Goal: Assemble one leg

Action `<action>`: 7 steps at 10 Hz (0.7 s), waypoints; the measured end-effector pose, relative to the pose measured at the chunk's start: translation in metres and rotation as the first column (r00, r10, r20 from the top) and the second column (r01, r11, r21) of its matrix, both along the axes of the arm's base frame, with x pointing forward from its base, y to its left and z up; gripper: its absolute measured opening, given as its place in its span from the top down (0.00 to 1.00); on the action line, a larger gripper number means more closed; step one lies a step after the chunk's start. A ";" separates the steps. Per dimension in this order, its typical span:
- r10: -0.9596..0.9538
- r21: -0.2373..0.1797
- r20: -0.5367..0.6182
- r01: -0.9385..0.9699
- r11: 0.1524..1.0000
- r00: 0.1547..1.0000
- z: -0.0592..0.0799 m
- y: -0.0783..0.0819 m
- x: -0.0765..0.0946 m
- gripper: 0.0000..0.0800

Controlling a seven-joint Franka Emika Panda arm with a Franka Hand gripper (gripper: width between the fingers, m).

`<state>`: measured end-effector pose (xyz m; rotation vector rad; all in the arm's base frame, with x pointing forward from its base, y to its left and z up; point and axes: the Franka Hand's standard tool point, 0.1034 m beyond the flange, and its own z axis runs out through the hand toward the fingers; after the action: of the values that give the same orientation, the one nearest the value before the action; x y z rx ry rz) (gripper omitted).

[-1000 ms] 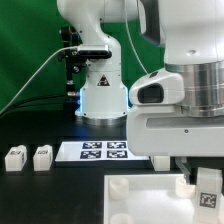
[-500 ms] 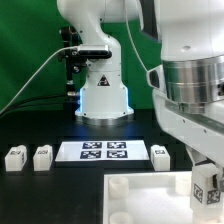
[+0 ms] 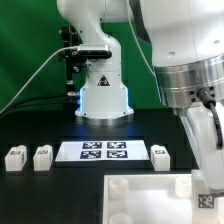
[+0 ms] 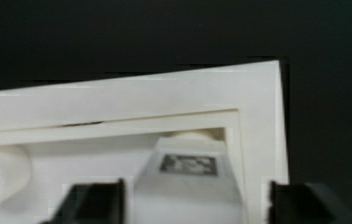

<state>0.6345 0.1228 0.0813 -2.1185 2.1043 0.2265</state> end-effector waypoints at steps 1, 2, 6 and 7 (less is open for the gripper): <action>0.157 -0.024 0.043 -0.156 0.987 0.987 -0.006 0.005 -0.005 0.38; 0.283 -0.029 0.057 -0.282 0.959 0.957 -0.009 0.007 -0.009 0.23; 0.741 -0.080 0.134 -0.739 0.669 0.658 -0.007 0.003 -0.009 0.19; 0.792 -0.091 0.141 -0.789 0.608 0.594 -0.007 0.003 -0.009 0.19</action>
Offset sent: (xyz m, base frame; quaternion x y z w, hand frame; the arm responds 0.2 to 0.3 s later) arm 0.0000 0.0000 0.0000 0.0000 0.0000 -0.1790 0.9838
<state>0.6256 0.1255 0.0743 -2.8256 0.9185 0.1015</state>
